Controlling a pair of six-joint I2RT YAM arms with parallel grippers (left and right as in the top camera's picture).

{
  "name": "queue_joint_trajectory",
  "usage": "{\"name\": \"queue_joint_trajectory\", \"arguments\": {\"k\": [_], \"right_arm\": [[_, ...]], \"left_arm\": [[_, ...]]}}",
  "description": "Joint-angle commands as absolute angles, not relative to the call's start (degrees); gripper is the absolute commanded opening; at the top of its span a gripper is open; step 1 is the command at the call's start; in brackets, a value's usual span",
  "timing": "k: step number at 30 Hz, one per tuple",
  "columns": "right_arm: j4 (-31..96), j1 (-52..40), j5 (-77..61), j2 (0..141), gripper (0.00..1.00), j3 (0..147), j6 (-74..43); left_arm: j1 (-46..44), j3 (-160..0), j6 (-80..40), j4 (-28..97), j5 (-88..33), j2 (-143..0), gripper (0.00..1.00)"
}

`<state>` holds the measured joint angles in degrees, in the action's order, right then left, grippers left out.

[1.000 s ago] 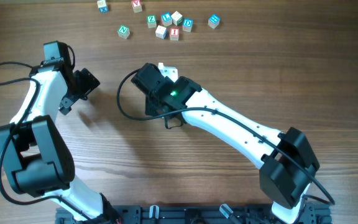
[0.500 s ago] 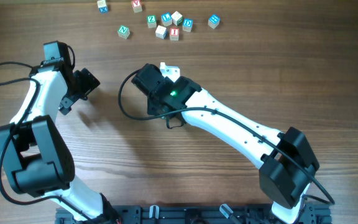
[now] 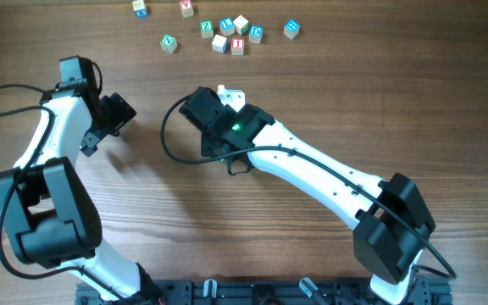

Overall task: Form a tower
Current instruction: 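Lower the V block onto the W block and open the right gripper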

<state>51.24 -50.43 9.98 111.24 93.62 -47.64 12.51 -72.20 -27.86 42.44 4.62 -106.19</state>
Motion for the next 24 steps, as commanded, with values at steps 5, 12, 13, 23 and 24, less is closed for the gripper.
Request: {"name": "queue_joint_trajectory", "arguments": {"k": [5, 12, 13, 23, 24], "right_arm": [[50.83, -50.17, 11.88, 112.20, 0.24, 94.00, -46.50], [50.59, -50.17, 11.86, 112.60, 0.27, 93.78, -46.50], [50.59, -50.17, 11.84, 112.86, 0.27, 93.76, -46.52], [50.13, -50.17, 11.60, 114.04, 0.33, 93.71, -46.63], [50.13, -50.17, 11.55, 114.04, 0.35, 93.71, -46.65]], "left_arm": [[12.93, -72.82, -27.40, 42.46, 4.56, -105.10, 1.00], [12.93, -72.82, -27.40, 42.46, 4.56, -105.10, 1.00], [12.93, -72.82, -27.40, 42.46, 4.56, -105.10, 1.00], [12.93, -72.82, -27.40, 42.46, 4.56, -105.10, 1.00], [12.93, -72.82, -27.40, 42.46, 4.56, -105.10, 1.00]]}}
